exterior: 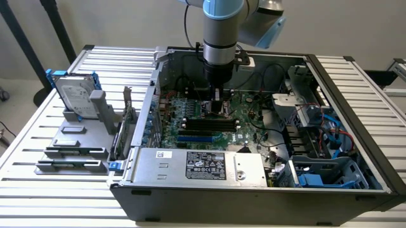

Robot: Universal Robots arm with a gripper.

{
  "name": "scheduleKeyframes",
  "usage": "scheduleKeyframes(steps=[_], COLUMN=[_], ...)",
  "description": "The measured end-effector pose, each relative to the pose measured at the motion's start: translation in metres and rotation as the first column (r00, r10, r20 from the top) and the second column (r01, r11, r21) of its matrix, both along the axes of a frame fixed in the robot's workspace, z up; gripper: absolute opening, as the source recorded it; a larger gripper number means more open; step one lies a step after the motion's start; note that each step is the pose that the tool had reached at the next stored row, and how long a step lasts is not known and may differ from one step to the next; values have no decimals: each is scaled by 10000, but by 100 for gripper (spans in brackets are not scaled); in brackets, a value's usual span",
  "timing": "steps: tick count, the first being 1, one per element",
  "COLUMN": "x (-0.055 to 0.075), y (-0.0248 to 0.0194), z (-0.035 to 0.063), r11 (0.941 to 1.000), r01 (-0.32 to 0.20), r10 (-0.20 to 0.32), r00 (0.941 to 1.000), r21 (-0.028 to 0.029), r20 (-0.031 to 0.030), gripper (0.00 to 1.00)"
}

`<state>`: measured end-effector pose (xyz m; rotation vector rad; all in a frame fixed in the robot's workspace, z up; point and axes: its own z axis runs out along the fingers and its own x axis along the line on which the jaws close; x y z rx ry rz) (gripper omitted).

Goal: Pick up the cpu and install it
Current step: 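Place the cpu into insertion slot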

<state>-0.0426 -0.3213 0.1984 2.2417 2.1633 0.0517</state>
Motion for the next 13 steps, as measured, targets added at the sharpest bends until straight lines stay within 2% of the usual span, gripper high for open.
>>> scheduleKeyframes(steps=[13], x=[6], y=[8], z=[-7], r11=[10000], r01=[58], r10=[-58], r00=[10000], r21=[-70], r20=[0], gripper=[55])
